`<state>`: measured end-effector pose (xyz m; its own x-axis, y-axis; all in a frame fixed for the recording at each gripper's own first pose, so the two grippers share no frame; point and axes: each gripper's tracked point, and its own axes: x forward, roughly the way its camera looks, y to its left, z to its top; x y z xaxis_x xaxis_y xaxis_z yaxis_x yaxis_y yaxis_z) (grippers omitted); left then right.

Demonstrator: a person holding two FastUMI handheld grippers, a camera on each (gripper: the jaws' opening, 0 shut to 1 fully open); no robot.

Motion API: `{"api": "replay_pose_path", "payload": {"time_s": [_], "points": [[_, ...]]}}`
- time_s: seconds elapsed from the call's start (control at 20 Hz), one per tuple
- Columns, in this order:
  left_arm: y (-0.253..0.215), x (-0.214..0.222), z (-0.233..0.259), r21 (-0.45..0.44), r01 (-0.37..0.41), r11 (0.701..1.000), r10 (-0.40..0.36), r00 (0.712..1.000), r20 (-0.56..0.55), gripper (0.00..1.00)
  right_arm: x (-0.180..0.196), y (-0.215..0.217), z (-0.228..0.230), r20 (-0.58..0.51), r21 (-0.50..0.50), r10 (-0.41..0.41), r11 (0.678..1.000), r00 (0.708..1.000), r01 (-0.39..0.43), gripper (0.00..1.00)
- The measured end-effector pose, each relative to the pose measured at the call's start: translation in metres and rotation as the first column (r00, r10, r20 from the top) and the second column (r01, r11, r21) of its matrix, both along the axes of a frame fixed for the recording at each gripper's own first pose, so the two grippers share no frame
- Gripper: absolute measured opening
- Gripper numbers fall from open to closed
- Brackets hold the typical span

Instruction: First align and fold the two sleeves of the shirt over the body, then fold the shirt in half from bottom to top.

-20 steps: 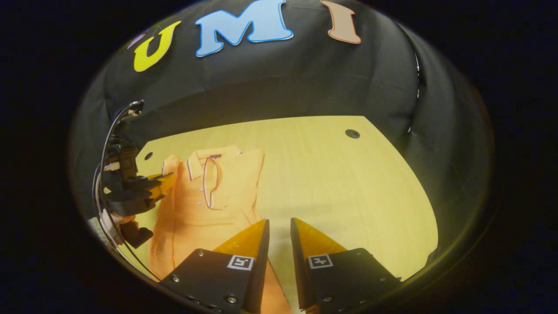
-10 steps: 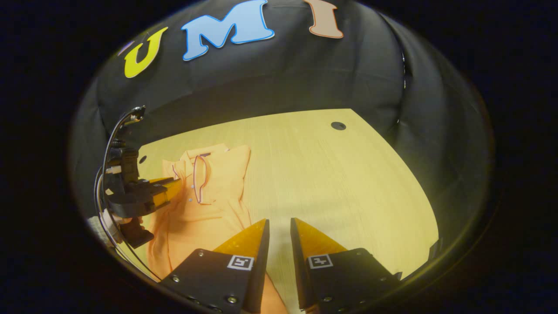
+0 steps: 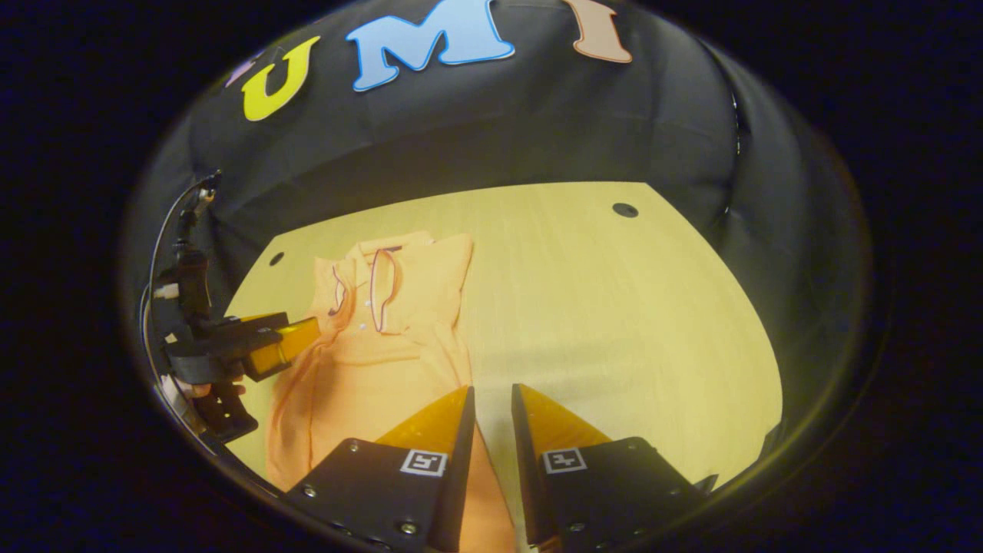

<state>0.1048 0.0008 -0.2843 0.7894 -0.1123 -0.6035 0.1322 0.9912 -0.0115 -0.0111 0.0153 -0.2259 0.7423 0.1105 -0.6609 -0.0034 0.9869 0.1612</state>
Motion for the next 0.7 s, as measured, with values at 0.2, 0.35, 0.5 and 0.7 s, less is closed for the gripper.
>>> {"api": "replay_pose_path", "payload": {"time_s": [0.2,0.35,0.5,0.7], "points": [[0.017,-0.065,-0.022,-0.014,-0.053,0.999,0.051,0.993,-0.107,0.92,-0.021,0.017,-0.019,-0.067,0.007,0.067,0.998,0.995,-0.067,0.36],[0.022,-0.113,-0.041,-0.006,-0.082,0.997,0.079,0.978,-0.191,0.92,-0.042,0.028,-0.037,-0.139,0.01,0.121,0.993,0.983,-0.121,0.4],[0.021,-0.155,-0.058,-0.001,-0.1,0.995,0.096,0.96,-0.263,0.92,-0.062,0.037,-0.054,-0.214,0.014,0.166,0.986,0.963,-0.167,0.53],[0.02,-0.207,-0.079,0.023,-0.12,0.993,0.12,0.923,-0.365,0.94,-0.092,0.051,-0.076,-0.314,0.043,0.205,0.978,0.927,-0.202,0.69]]}}
